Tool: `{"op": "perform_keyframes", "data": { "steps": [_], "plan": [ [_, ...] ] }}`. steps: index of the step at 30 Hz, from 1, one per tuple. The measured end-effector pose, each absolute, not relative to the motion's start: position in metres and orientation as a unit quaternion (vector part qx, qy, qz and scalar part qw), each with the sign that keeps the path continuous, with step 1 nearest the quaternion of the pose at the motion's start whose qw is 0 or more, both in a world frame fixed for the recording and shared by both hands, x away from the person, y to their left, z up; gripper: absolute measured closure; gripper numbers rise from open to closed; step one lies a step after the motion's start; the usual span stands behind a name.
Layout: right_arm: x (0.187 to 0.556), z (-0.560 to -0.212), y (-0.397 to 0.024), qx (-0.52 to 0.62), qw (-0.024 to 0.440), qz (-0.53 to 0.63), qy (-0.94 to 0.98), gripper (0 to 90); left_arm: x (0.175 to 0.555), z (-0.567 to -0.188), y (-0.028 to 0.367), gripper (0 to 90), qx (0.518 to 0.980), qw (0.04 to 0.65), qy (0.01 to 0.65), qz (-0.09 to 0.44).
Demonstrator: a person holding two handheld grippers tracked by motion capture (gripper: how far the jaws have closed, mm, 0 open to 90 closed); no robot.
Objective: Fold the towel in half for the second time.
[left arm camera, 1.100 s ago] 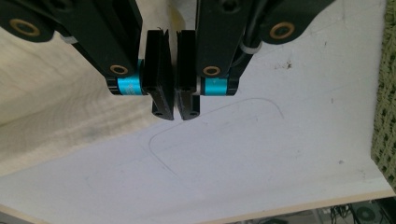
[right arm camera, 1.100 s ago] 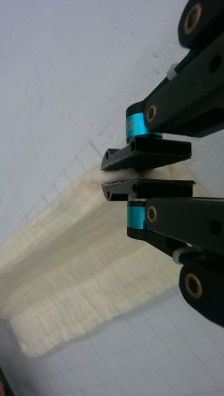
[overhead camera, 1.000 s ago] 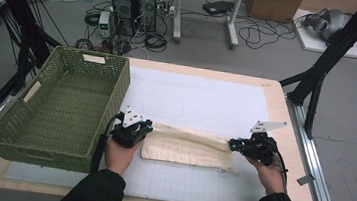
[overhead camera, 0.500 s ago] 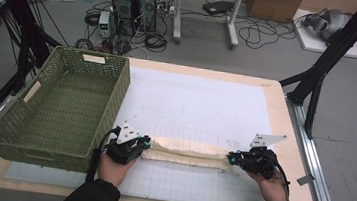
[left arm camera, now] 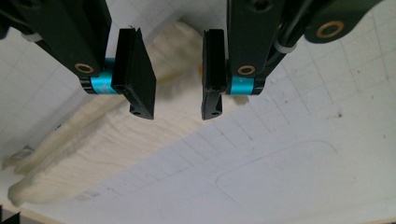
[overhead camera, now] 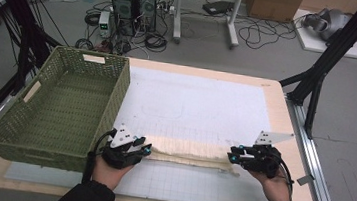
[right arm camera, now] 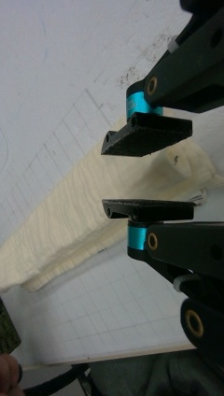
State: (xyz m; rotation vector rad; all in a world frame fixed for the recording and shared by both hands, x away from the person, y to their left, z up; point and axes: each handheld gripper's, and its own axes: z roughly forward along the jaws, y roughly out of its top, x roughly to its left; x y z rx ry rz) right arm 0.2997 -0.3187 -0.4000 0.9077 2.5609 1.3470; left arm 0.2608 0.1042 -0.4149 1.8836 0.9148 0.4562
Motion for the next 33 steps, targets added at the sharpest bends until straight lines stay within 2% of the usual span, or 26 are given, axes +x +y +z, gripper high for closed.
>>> {"op": "perform_keyframes", "data": {
  "steps": [3,9,11,17,22,27,33],
  "plan": [
    [0.304,-0.408,-0.309,0.299,0.045,0.428,0.852,68.1,0.263,-0.412,0.102,66.1,0.774,0.476,0.372,0.189],
    [0.304,-0.423,-0.302,0.294,0.027,0.403,0.866,75.1,0.270,-0.425,0.096,81.7,0.795,0.445,0.376,0.169],
    [0.301,-0.427,-0.303,0.293,0.024,0.396,0.870,76.6,0.270,-0.430,0.095,83.5,0.803,0.431,0.379,0.162],
    [0.295,-0.436,-0.309,0.296,0.020,0.391,0.871,76.6,0.269,-0.438,0.092,82.7,0.822,0.399,0.372,0.161],
    [0.291,-0.438,-0.314,0.299,0.031,0.393,0.869,75.6,0.269,-0.440,0.091,82.4,0.826,0.396,0.364,0.168],
    [0.289,-0.431,-0.314,0.296,0.037,0.414,0.860,72.2,0.267,-0.436,0.094,79.8,0.816,0.415,0.364,0.170],
    [0.290,-0.417,-0.312,0.297,0.048,0.445,0.844,73.3,0.267,-0.423,0.091,80.1,0.808,0.436,0.355,0.174]
  ]
}}
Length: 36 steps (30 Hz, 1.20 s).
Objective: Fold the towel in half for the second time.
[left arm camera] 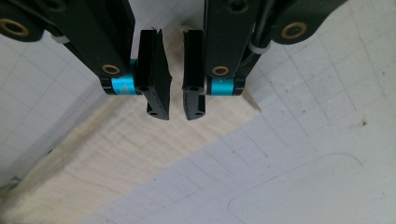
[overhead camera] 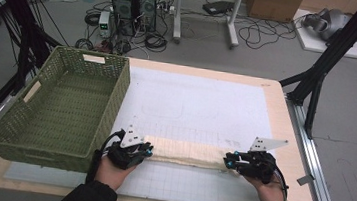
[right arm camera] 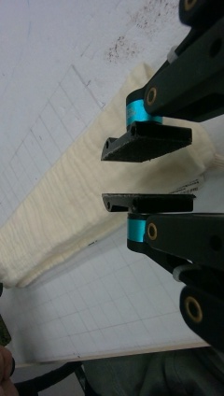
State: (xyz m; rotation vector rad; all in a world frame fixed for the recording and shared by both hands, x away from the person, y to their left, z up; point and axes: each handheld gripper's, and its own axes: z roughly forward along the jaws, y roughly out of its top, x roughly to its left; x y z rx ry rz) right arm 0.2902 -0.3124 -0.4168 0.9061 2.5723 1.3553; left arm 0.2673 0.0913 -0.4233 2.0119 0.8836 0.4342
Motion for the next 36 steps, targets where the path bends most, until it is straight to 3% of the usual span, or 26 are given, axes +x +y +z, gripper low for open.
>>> {"op": "perform_keyframes", "data": {
  "steps": [5,21,28,36],
  "plan": [
    [0.292,-0.425,-0.306,0.291,0.041,0.423,0.857,79.6,0.271,-0.433,0.090,82.2,0.820,0.412,0.360,0.168],
    [0.287,-0.438,-0.313,0.296,0.047,0.388,0.872,79.9,0.269,-0.442,0.092,82.4,0.828,0.395,0.356,0.175],
    [0.285,-0.435,-0.311,0.296,0.049,0.390,0.871,74.5,0.267,-0.442,0.093,81.8,0.828,0.399,0.351,0.181],
    [0.280,-0.424,-0.314,0.305,0.066,0.431,0.847,69.2,0.266,-0.435,0.101,74.8,0.807,0.427,0.360,0.191]
  ]
}}
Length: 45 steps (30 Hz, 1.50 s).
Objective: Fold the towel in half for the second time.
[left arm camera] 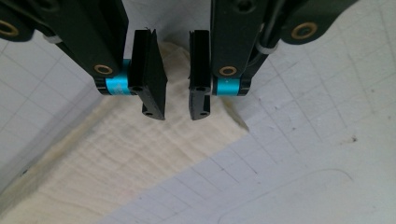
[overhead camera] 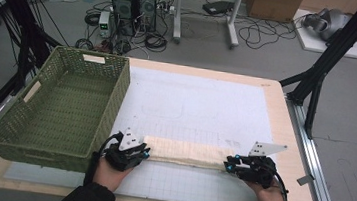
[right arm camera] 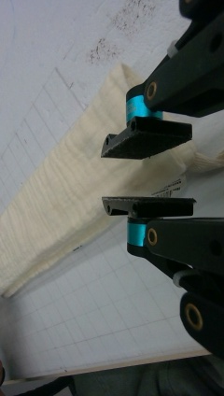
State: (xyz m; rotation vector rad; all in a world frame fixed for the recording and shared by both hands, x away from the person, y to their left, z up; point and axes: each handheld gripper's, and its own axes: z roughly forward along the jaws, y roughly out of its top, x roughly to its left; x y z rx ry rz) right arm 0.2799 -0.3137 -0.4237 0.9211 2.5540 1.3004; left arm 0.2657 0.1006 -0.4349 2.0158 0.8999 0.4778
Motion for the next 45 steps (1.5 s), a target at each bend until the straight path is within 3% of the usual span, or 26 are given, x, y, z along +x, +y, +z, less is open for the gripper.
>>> {"op": "perform_keyframes", "data": {
  "steps": [23,45],
  "plan": [
    [0.2820,-0.4279,-0.3201,0.324,0.070,0.449,0.830,56.7,0.2645,-0.4323,0.0988,64.0,0.806,0.441,0.348,0.187],
    [0.2868,-0.4291,-0.3182,0.332,0.077,0.445,0.828,54.2,0.2656,-0.4314,0.1038,62.6,0.803,0.441,0.351,0.197]
  ]
}}
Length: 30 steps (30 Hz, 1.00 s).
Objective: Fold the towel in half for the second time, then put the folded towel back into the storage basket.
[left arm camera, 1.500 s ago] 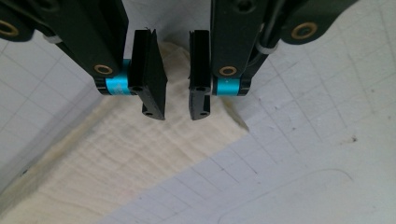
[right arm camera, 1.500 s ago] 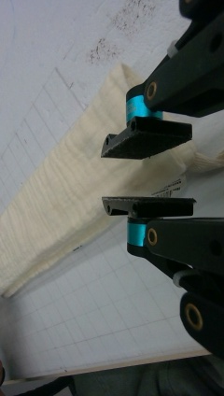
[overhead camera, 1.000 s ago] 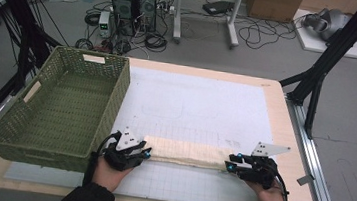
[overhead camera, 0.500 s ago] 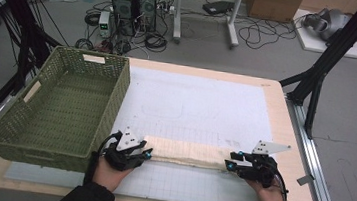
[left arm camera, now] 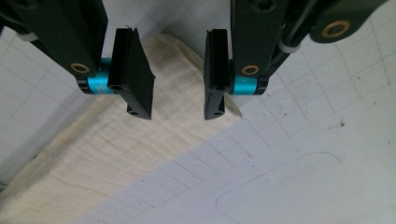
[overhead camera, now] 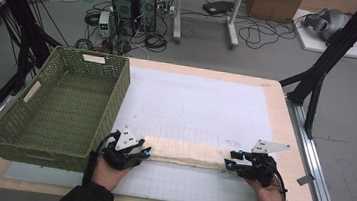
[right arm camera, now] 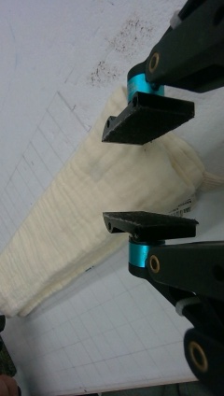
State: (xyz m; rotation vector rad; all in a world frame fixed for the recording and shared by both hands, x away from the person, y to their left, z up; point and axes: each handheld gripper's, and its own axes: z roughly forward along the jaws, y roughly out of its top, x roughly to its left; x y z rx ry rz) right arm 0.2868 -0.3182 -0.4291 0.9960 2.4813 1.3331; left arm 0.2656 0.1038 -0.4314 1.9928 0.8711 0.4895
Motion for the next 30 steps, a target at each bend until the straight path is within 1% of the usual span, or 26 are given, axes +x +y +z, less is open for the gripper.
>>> {"op": "perform_keyframes", "data": {
  "steps": [6,12,20,26,30],
  "plan": [
    [0.287,-0.429,-0.318,0.334,0.080,0.444,0.828,52.0,0.265,-0.431,0.104,62.1,0.803,0.439,0.352,0.197],
    [0.287,-0.429,-0.319,0.336,0.083,0.443,0.827,51.8,0.266,-0.432,0.104,62.8,0.803,0.440,0.350,0.196],
    [0.291,-0.429,-0.320,0.362,0.091,0.437,0.819,49.8,0.267,-0.433,0.103,60.2,0.804,0.436,0.355,0.194],
    [0.297,-0.441,-0.318,0.386,0.080,0.405,0.825,47.4,0.270,-0.439,0.101,59.1,0.817,0.409,0.365,0.176],
    [0.296,-0.444,-0.316,0.389,0.077,0.396,0.828,48.9,0.272,-0.443,0.100,58.3,0.821,0.403,0.373,0.160]
  ]
}}
